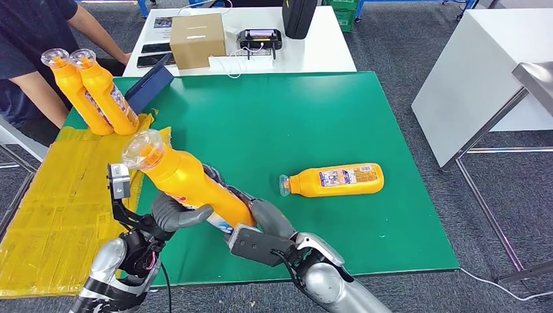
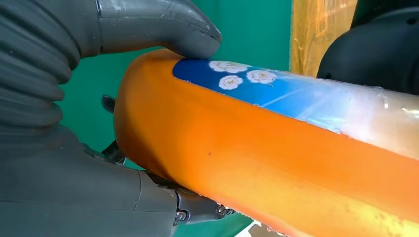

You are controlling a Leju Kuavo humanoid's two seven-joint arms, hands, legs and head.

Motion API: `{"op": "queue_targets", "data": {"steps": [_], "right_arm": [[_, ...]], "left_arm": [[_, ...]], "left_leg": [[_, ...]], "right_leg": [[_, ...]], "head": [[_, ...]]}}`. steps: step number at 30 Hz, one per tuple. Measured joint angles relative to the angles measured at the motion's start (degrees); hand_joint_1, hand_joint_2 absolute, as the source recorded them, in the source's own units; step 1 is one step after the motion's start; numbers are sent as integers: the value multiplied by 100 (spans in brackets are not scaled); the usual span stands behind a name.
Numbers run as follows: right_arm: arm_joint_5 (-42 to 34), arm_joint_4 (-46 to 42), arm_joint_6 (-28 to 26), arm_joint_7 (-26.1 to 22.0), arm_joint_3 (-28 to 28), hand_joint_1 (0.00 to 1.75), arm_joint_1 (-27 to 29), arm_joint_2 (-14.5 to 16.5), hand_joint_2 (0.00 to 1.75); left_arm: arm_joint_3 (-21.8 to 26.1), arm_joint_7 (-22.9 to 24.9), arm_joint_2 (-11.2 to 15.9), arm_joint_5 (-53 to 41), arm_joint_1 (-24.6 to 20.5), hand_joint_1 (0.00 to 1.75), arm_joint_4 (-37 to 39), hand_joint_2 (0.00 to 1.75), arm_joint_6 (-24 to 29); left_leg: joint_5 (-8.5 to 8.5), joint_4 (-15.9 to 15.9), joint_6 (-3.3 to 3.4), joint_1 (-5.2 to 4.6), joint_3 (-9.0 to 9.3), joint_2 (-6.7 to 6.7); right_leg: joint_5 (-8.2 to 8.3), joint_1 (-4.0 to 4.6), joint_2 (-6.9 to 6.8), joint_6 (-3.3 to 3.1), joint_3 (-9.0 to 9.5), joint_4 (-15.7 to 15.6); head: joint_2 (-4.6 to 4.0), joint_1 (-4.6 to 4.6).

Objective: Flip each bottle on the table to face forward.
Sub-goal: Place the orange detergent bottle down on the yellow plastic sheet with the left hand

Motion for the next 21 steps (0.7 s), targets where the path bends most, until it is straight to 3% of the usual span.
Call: {"op": "queue_targets", "data": {"steps": [5, 6, 9, 10, 12, 16, 21], "right_arm": [[47, 14, -12, -3, 3, 175, 3, -4, 175], [52, 15, -13, -2, 3, 146, 3, -4, 175], [160, 15, -74, 28, 1, 15, 5, -7, 175], [260, 15, -130, 72, -1, 0, 6, -14, 175], [528, 15, -269, 190, -9, 0, 24, -56, 175], [1346, -145, -628, 313, -268, 0, 211, -259, 0], [2180, -657, -758, 251, -1139, 0, 398, -622, 0]], "left_arm": [[4, -50, 0, -55, 0, 175, 0, 175, -33], [4, -53, 0, -61, 0, 175, 0, 175, -33], [4, -128, 1, -223, -5, 175, 0, 175, -22], [3, -187, 3, -388, -12, 175, 0, 175, 6], [-8, -359, 22, -966, -52, 175, 0, 175, 133], [-64, -832, 288, -3725, -359, 175, 56, 175, 813], [-177, -982, 861, -7691, -890, 175, 565, 175, 2132]], "left_leg": [[0, 0, 0, 0, 0, 0], [0, 0, 0, 0, 0, 0], [0, 0, 0, 0, 0, 0], [0, 0, 0, 0, 0, 0], [0, 1, 0, 0, 0, -1], [4, 1, 2, 0, -5, -5], [13, 1, 6, -2, -5, -1]], "right_leg": [[0, 0, 0, 0, -1, 0], [0, 0, 0, 0, -1, 0], [0, 0, 0, 0, -1, 0], [0, 0, 0, 0, -2, 0], [0, -1, -1, 0, -3, 0], [3, -1, -6, 2, -5, 0], [9, -1, -5, 7, -6, 0]], "head": [[0, 1], [0, 0], [0, 1], [0, 1], [0, 0], [0, 2], [0, 1]]}}
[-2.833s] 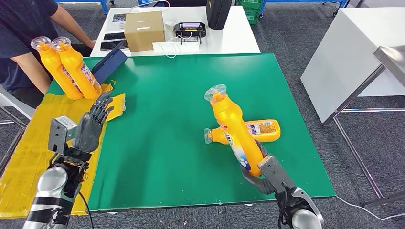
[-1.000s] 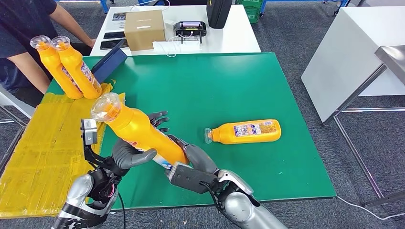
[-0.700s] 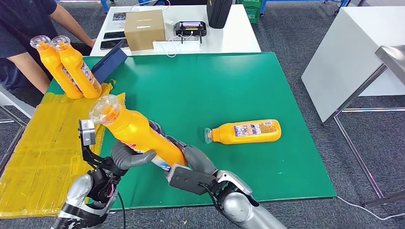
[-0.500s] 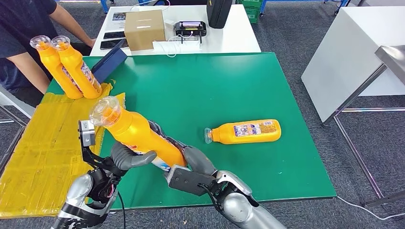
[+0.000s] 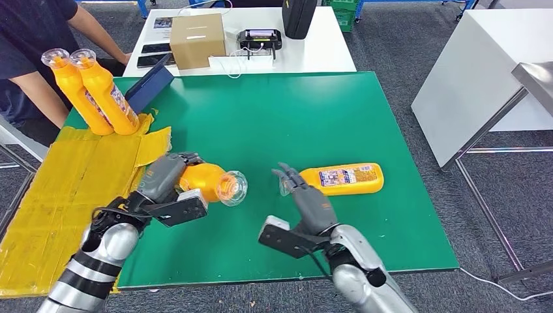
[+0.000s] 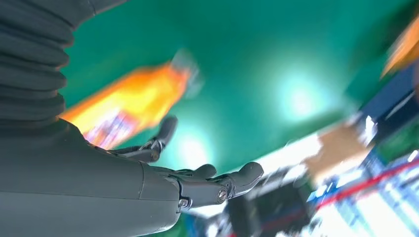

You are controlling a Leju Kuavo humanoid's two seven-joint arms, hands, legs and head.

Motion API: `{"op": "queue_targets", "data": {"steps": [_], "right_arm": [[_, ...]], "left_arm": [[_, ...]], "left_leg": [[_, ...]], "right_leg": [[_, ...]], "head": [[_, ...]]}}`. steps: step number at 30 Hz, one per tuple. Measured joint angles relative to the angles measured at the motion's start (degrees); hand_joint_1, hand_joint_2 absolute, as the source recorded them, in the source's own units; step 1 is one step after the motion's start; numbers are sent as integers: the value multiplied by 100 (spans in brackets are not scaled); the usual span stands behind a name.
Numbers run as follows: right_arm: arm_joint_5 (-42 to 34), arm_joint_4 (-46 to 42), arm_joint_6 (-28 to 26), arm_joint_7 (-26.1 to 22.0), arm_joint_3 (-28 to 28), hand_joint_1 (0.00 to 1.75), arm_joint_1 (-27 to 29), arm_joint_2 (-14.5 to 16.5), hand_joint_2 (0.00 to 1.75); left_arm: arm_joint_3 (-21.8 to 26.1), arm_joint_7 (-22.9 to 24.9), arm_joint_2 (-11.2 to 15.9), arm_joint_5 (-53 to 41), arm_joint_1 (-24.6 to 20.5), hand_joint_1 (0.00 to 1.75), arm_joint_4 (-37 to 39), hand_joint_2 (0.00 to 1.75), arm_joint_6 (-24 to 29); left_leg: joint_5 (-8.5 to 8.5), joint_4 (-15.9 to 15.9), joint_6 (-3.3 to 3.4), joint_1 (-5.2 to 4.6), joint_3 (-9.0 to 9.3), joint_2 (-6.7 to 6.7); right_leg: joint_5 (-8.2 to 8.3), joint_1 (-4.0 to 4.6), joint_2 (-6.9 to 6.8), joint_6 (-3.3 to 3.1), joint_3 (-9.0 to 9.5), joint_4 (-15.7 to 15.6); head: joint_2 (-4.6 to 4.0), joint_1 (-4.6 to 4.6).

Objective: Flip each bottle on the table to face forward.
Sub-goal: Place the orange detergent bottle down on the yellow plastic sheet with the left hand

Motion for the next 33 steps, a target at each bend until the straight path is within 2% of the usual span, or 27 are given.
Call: {"op": "queue_targets", "data": {"steps": [2, 5, 9, 13, 14, 17, 18, 23, 33], "right_arm": [[142, -179, 19, -52, -380, 0, 42, -177, 0], [163, -384, 80, -159, -961, 0, 96, -469, 0], [35, -476, 466, -251, -1620, 0, 116, -866, 175], [-38, -402, 791, -265, -1965, 0, -11, -1252, 175], [-45, -369, 834, -268, -2000, 0, -58, -1328, 175], [-63, -240, 932, -271, -2029, 0, -185, -1505, 175], [-71, -187, 964, -274, -2026, 0, -227, -1552, 175], [-135, 233, 1248, -351, -1960, 0, -474, -1748, 175], [-134, 970, 1385, -436, -1733, 0, -751, -1884, 175]], "left_arm": [[-10, 13, 220, -721, -122, 175, 297, 175, 228], [-17, 61, 510, -1276, -218, 175, 750, 175, 340], [-126, 27, 892, -1826, -427, 175, 1389, 175, 10], [-358, -145, 1227, -1876, -735, 175, 2095, 175, -355], [-424, -190, 1282, -1849, -814, 135, 2272, 175, -433], [-619, -323, 1396, -1717, -1024, 4, 2725, 44, -660], [-675, -394, 1421, -1633, -1089, 0, 2846, 0, -752], [-884, -809, 1485, -930, -1372, 0, 3273, 0, -1221], [-1156, -891, 1488, -575, -1560, 0, 3517, 0, -1283]], "left_leg": [[2, 0, 0, 0, 0, -1], [3, 0, 0, -1, -2, -3], [3, 1, 1, -4, -10, -2], [5, 1, 3, -4, -15, -3], [6, 1, 3, -4, -15, -3], [7, 1, 3, -4, -15, -4], [7, 1, 4, -4, -15, -5], [7, 1, 4, -7, -17, -7], [8, 1, 5, -10, -18, -9]], "right_leg": [[1, 0, 0, 0, 0, 0], [1, -2, -1, 0, -1, 0], [2, -5, 0, 3, -5, 0], [5, -5, 0, 7, -9, 1], [5, -5, -1, 7, -9, 1], [5, -5, -1, 7, -9, 2], [5, -5, -1, 7, -8, 2], [5, -8, -3, 8, -6, 3], [6, -8, -7, 8, -9, 3]], "head": [[0, -1], [0, 1], [0, 0], [0, 1], [0, 1], [0, 0], [0, 0], [0, 1], [0, -1]]}}
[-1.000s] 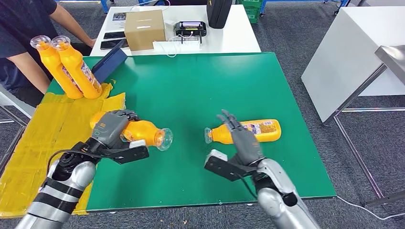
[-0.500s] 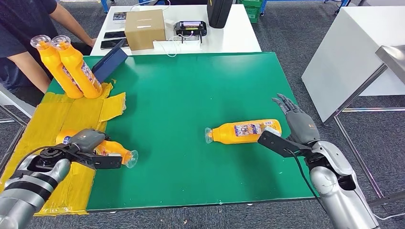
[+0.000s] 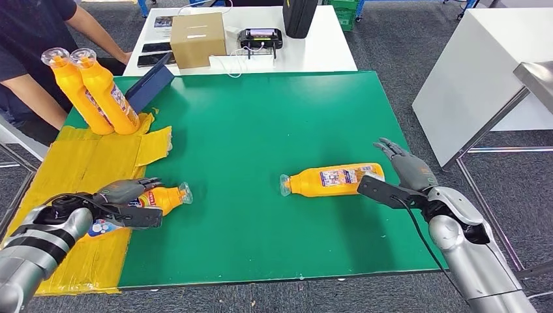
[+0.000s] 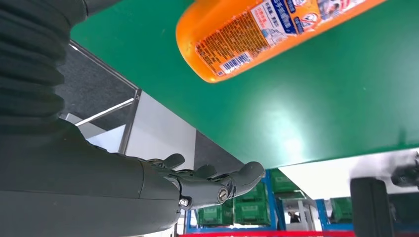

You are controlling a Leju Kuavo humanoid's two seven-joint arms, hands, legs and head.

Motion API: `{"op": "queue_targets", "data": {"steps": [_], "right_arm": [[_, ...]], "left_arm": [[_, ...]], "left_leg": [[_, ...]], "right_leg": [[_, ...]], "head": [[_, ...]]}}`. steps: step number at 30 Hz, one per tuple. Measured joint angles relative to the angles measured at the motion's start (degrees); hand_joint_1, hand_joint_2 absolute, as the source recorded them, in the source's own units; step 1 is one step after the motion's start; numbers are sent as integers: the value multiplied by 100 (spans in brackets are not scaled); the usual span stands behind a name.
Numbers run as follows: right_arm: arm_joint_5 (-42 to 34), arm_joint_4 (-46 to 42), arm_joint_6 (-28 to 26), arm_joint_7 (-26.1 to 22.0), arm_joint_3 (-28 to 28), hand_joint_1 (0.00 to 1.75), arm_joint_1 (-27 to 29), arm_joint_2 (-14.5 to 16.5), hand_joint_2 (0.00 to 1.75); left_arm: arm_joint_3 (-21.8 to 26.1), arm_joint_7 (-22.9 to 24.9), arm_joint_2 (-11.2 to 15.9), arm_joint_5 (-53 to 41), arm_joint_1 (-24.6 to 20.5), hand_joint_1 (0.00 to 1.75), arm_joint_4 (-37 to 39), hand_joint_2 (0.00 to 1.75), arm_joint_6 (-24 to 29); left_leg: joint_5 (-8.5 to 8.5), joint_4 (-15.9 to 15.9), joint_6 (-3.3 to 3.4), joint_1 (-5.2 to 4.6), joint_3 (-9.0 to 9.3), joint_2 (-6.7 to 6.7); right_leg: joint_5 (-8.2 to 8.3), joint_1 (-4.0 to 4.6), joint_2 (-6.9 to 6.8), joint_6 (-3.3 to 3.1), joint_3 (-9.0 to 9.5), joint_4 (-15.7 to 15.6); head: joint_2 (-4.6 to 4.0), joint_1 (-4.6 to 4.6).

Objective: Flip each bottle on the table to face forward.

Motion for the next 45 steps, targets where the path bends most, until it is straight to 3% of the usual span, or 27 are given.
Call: {"op": "queue_targets", "data": {"steps": [6, 12, 16, 24, 38, 45], "right_arm": [[353, 656, 144, -46, 365, 0, -314, -52, 175], [582, 1466, 29, -245, 735, 0, -548, 17, 175], [766, 1839, -124, -308, 870, 0, -600, 93, 175], [1360, 2406, -517, -292, 1043, 0, -825, 334, 175], [1952, 2698, -587, -249, 1288, 0, -1106, 614, 175], [1977, 2343, -365, -299, 1528, 0, -1264, 615, 175]], "left_arm": [[-120, -74, -139, 473, -153, 0, 61, 0, 156], [9, -91, -488, 1043, -152, 0, -27, 0, 782], [421, -91, -741, 1620, 47, 0, -364, 0, 894], [1387, -74, -1196, 2663, 527, 0, -1248, 0, 389], [1662, -55, -1429, 2831, 750, 0, -1722, 0, 249], [1749, -8, -1446, 2995, 889, 0, -1887, 0, 216]], "left_leg": [[4, 0, 5, -1, -1, -4], [8, 1, 12, -10, -5, -11], [8, 1, 12, -12, -7, -15], [8, 1, 13, -12, -7, -15], [12, 1, 17, -12, -8, -14], [12, 1, 18, -12, -8, -15]], "right_leg": [[3, -2, -3, 4, 0, 0], [6, -9, -8, 8, 1, 0], [6, -11, -15, 9, 0, 0], [6, -11, -15, 9, -1, 0], [7, -11, -15, 10, 0, 1], [7, -11, -15, 11, -1, 3]], "head": [[0, 1], [0, -1], [0, -1], [0, -1], [0, 1], [0, 0]]}}
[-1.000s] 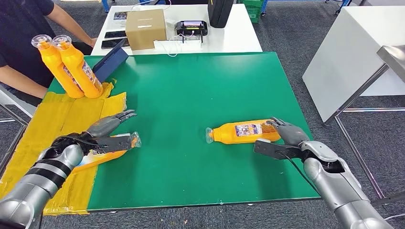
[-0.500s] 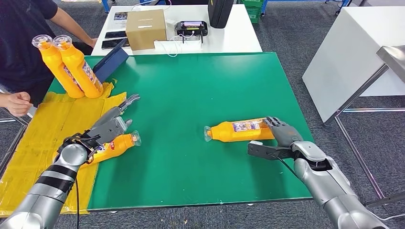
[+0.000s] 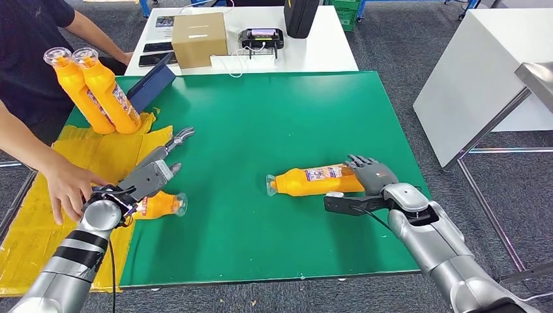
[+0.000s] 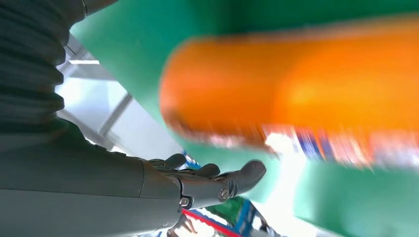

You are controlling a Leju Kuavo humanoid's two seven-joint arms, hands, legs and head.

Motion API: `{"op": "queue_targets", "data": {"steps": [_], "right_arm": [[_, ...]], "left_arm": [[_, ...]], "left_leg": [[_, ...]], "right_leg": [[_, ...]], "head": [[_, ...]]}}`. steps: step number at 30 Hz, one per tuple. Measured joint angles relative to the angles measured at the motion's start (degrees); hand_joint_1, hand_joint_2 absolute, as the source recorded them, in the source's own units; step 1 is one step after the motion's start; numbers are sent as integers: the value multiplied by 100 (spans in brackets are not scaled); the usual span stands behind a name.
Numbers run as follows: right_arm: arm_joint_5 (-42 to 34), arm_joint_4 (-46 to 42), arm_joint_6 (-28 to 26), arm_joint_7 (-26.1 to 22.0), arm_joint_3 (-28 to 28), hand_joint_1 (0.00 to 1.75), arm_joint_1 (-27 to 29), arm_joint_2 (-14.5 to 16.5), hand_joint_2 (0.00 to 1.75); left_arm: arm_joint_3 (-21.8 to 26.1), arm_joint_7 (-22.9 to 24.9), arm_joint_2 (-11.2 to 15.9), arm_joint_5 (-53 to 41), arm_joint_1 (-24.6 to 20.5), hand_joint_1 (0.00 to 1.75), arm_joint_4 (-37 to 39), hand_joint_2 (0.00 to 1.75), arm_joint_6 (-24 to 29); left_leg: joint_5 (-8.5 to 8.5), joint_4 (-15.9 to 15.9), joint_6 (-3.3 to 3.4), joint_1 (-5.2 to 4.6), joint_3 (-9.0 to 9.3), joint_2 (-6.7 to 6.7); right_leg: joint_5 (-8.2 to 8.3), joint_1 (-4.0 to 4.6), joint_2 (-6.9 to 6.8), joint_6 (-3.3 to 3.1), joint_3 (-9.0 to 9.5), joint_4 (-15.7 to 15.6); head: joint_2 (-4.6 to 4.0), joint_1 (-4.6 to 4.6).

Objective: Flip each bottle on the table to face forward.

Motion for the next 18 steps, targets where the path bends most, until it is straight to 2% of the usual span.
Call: {"op": "queue_targets", "data": {"steps": [7, 18], "right_arm": [[-97, -457, 307, 52, 178, 0, -247, -59, 175], [-230, -204, 161, 76, 345, 0, -307, -19, 175]], "left_arm": [[116, 33, -64, 264, 83, 0, -57, 0, -198], [161, 146, -198, 540, 74, 0, -114, 0, -297]], "left_leg": [[1, 0, 1, -1, 0, -1], [1, 0, 1, -3, 0, -7]], "right_leg": [[0, -4, -4, 0, -1, 1], [0, -5, -7, 0, -1, 1]], "head": [[0, 0], [0, 0]]}}
